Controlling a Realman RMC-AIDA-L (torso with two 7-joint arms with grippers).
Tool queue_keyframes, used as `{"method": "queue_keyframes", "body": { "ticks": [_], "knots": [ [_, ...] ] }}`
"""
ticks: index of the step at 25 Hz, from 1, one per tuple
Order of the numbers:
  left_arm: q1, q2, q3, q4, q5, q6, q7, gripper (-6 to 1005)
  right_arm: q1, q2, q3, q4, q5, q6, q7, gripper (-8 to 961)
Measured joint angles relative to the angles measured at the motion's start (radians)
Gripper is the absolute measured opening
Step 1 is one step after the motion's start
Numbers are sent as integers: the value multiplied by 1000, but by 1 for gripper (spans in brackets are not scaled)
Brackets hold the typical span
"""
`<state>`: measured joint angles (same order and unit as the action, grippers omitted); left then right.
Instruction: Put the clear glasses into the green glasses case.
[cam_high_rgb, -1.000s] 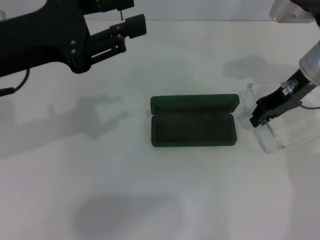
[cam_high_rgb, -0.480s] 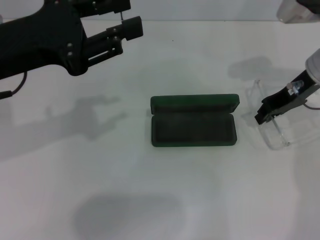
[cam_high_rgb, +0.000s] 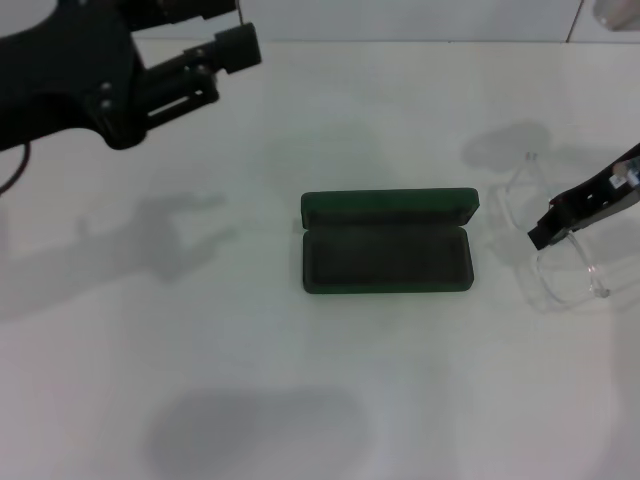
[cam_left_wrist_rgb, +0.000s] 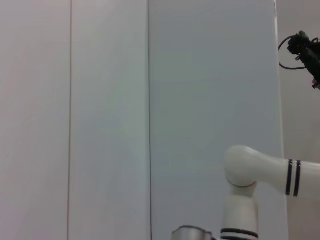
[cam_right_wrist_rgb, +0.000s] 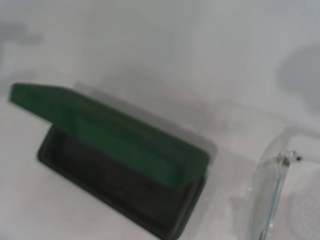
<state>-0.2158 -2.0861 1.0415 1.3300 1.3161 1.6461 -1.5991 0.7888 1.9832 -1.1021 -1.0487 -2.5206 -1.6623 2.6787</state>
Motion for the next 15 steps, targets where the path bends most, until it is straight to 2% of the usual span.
{"method": "queue_keyframes", "body": {
  "ticks": [6, 13, 15],
  "knots": [
    [-1, 0, -19, -1, -48, 17, -25, 457, -54, 2, 114, -197, 78, -182, -32, 121],
    [-8, 0, -43, -2, -102, 17, -59, 454, -115, 3, 322, -373, 278, -415, -294, 120],
    [-10, 0, -43, -8, -108, 17, -71, 449, -143, 11, 350, -405, 358, -458, -391, 120]
  ]
}}
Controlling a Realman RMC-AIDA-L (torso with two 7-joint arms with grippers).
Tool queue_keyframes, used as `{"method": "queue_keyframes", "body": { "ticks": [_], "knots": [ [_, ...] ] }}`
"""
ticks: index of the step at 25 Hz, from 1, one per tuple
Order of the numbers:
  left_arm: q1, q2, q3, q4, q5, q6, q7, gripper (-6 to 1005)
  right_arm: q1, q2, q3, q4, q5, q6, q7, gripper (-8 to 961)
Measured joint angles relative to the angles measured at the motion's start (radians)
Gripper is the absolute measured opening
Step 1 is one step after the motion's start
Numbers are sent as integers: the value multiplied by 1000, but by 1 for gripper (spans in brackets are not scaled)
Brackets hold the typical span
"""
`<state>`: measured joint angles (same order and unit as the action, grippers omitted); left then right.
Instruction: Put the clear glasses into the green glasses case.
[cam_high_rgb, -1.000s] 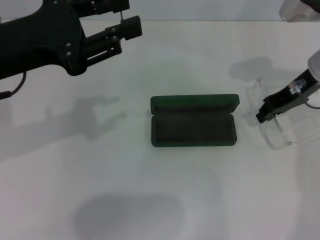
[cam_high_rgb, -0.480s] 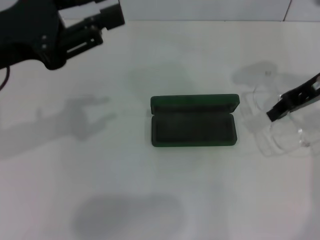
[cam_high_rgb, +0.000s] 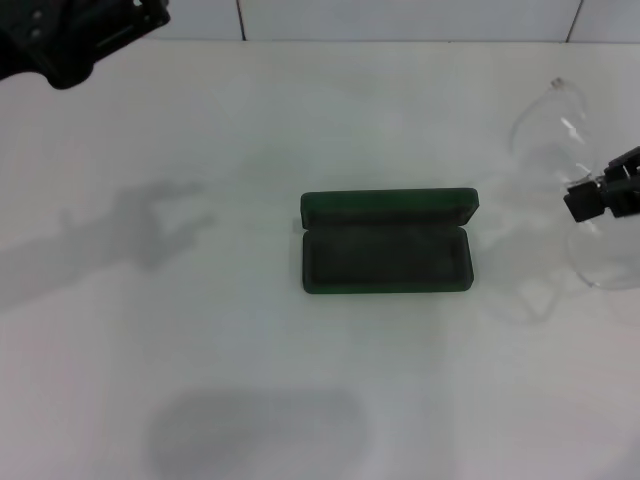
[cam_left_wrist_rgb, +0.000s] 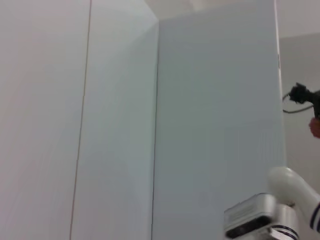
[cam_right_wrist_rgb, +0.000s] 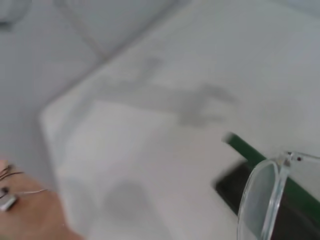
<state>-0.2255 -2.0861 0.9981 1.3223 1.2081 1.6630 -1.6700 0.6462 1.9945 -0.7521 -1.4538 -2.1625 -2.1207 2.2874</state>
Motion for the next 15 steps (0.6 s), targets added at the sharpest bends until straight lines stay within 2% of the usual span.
{"method": "queue_keyframes", "body": {
  "ticks": [3, 6, 11, 15],
  "knots": [
    [-3, -1, 4, -38, -14, 0, -10, 441, -69, 22, -5, -61, 127, -23, -172, 120],
    [-20, -1, 7, -131, -53, 2, -12, 433, -155, 34, -44, -102, 283, -20, -302, 119],
    [-92, 0, 8, -289, -82, 46, 0, 420, -274, 35, -65, -94, 524, -19, -456, 119],
    [-148, 3, 9, -399, -65, 77, 1, 409, -291, 35, -113, -68, 553, 4, -561, 119]
  ]
}}
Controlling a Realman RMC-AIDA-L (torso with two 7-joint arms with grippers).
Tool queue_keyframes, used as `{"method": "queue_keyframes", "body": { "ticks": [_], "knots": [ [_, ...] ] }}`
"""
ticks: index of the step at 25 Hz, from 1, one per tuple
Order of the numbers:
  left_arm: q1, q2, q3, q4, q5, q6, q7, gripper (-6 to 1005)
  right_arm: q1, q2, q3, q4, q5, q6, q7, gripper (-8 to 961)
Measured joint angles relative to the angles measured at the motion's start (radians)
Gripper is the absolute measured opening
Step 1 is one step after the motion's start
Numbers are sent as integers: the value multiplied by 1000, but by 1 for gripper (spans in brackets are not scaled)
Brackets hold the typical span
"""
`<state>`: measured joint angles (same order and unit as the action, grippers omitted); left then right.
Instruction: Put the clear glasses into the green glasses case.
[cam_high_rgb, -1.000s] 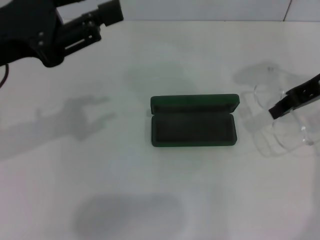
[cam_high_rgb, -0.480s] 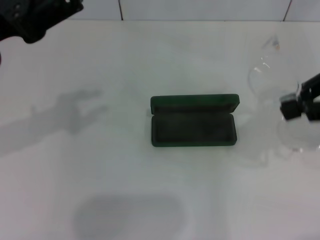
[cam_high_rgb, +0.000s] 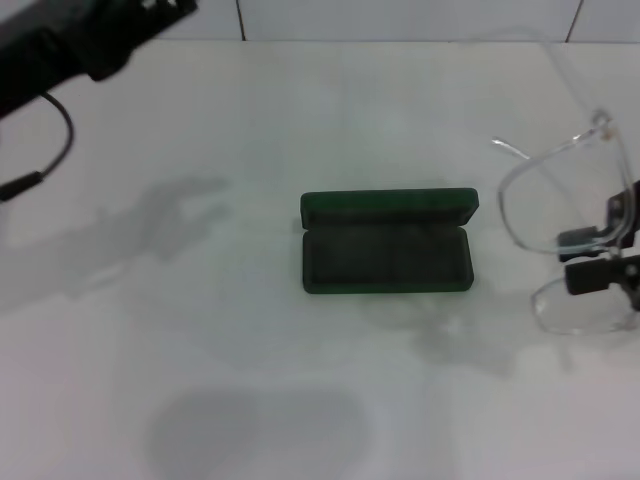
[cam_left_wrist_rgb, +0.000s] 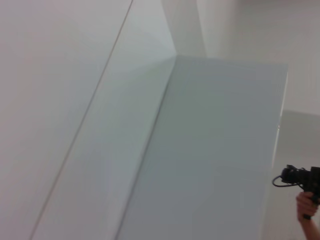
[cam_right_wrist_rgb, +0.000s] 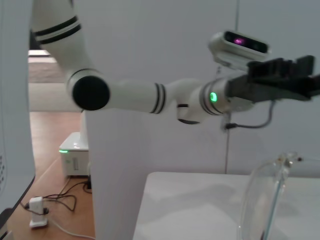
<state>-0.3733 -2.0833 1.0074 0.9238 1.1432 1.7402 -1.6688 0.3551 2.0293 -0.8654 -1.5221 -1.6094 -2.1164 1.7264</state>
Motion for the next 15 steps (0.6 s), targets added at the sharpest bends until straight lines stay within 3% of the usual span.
{"method": "queue_keyframes", "body": {
  "ticks": [6, 15],
  "knots": [
    [-65, -1, 10, -101, 64, 51, 23, 394, 12, -5, -162, 55, -53, 136, -139, 119],
    [-95, -3, 39, -208, 67, 80, 96, 378, 25, -6, -413, 52, -75, 298, -243, 119]
  ]
}}
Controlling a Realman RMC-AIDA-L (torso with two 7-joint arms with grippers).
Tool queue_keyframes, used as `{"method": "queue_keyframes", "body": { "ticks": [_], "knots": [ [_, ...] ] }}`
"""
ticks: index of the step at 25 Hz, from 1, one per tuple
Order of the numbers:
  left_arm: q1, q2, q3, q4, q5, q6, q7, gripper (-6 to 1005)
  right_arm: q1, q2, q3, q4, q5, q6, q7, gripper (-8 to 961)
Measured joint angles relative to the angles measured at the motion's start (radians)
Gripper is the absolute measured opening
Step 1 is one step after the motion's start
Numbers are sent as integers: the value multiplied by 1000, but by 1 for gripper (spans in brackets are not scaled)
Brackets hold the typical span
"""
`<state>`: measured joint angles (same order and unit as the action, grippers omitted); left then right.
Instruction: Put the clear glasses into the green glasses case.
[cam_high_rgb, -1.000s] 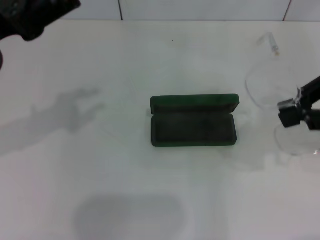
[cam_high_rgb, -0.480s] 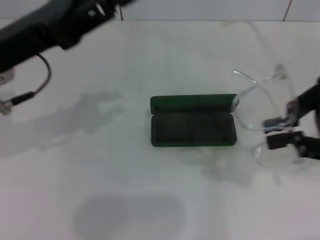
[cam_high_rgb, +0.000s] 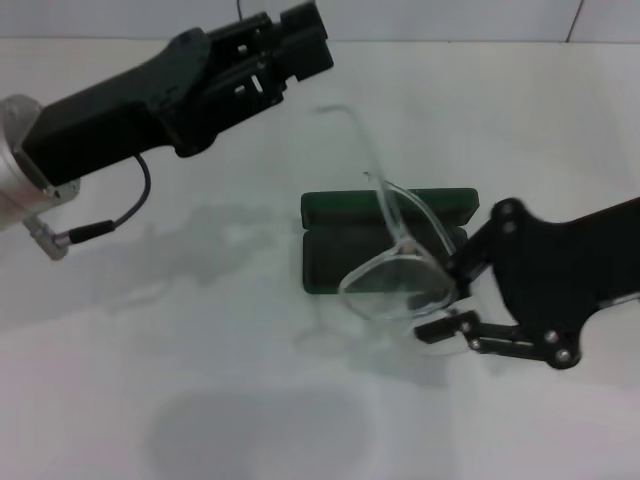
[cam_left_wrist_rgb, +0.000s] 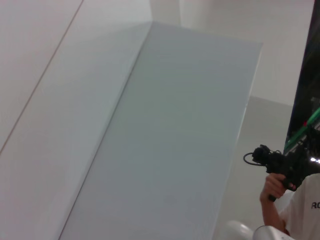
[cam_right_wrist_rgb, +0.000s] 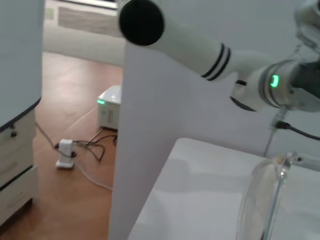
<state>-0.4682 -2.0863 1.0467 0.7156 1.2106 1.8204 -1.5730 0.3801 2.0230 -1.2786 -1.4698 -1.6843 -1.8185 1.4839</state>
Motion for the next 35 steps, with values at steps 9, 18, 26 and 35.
{"method": "queue_keyframes", "body": {
  "ticks": [9, 18, 26, 35],
  "knots": [
    [4, 5, 22, -32, 5, 30, 24, 376, -5, 3, -31, -46, 46, 68, -48, 119],
    [-1, 9, 27, -48, 40, 65, 25, 374, -12, 2, -25, -53, 104, 83, -97, 119],
    [2, 6, 25, -49, 32, 69, 42, 373, -16, 2, -27, -44, 117, 84, -112, 119],
    [4, 4, -49, -112, 17, 73, 109, 300, -26, 4, -31, -35, 119, 82, -114, 120]
  ]
}}
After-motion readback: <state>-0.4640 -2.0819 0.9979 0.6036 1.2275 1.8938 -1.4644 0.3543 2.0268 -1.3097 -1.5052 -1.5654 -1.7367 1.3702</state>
